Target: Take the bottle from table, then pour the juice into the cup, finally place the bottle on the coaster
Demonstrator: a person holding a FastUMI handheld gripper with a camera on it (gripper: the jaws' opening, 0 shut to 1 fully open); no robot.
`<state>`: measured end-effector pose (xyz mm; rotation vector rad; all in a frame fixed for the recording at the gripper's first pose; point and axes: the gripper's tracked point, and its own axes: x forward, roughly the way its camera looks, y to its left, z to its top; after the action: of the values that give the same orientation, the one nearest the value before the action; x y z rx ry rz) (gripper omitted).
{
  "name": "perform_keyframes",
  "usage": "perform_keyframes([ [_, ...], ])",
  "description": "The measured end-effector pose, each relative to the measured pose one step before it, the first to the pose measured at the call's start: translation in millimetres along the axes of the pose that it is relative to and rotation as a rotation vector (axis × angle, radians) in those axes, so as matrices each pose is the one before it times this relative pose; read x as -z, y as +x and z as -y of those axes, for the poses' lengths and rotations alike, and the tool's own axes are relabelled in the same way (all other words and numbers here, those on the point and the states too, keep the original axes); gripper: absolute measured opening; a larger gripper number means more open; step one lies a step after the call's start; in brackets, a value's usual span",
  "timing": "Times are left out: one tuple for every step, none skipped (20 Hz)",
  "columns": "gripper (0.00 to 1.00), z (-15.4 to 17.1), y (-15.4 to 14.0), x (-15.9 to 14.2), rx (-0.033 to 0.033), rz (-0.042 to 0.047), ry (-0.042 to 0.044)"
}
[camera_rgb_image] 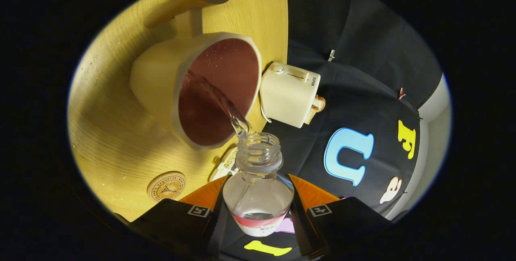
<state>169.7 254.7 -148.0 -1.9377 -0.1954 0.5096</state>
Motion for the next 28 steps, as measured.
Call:
perform_keyframes([
  [0.73,0.23,-0.73,0.24,0.003,0.00139,-0.00931],
  [0.73,2.09,0.18,-0.74,0.00539,0.00602,-0.00955],
  [0.73,0.33,-0.76,-0.35,0.00343,0.00641,-0.00917],
  [0.73,1.78,-0.43,-1.21,0.00369,0.0077,-0.00959],
  [0.73,1.19,-0.69,-1.05,0.00247,0.00498,-0.0118],
  [0.73,0.22,1.49,0.6,0.00173,0.00427,-0.01165],
  [0.73,1.37,0.6,0.34,0.00342,0.00184,-0.01028],
  [0.73,0.23,-1.22,0.17,0.00365,0.00086,-0.0093],
  [0.73,2.12,1.83,-0.06,0.00534,0.00265,-0.01008],
  [0.73,1.58,1.1,-0.49,0.00482,0.00353,-0.00938],
  [0.73,0.66,-0.37,-0.82,0.00291,0.00491,-0.00719],
  [0.73,0.52,0.42,-1.89,0.00122,0.00571,-0.0067],
  [0.73,0.59,0.57,-1.2,0.0025,0.00709,-0.0095],
  [0.73,2.1,-0.63,-3.2,0.005,0.00693,-0.01414],
  [0.73,0.89,-0.37,-0.87,0.00239,0.00566,-0.01267],
  [0.73,1.06,-0.77,-0.49,0.00209,0.00476,-0.01062],
  [0.73,-0.94,0.64,-0.7,-0.00103,0.00397,-0.00754],
  [0.73,-0.39,0.56,0.03,0.00004,0.00307,-0.00757],
  [0.73,-0.48,-0.95,-0.75,-0.00012,0.00312,-0.00957],
  [0.73,-0.25,2.51,0.68,-0.00207,0.00198,-0.01005],
  [0.73,-1.44,-0.68,0.16,-0.00284,0.00338,-0.00884],
  [0.73,0.21,1.18,-0.83,-0.0013,0.00351,-0.01122],
  [0.73,0.66,-0.43,-1.05,0.00184,0.00602,-0.01293],
  [0.73,1.37,-0.11,-0.7,0.00206,0.0062,-0.01328],
  [0.73,1.33,-0.34,-0.18,0.00225,0.00437,-0.01065],
  [0.73,-0.03,2.98,0.17,0.00044,0.00291,-0.00599],
  [0.73,-0.39,0.62,0.66,-0.00101,0.00091,-0.00469],
  [0.73,1.05,0.99,0.65,0.00219,0.00002,-0.00691],
])
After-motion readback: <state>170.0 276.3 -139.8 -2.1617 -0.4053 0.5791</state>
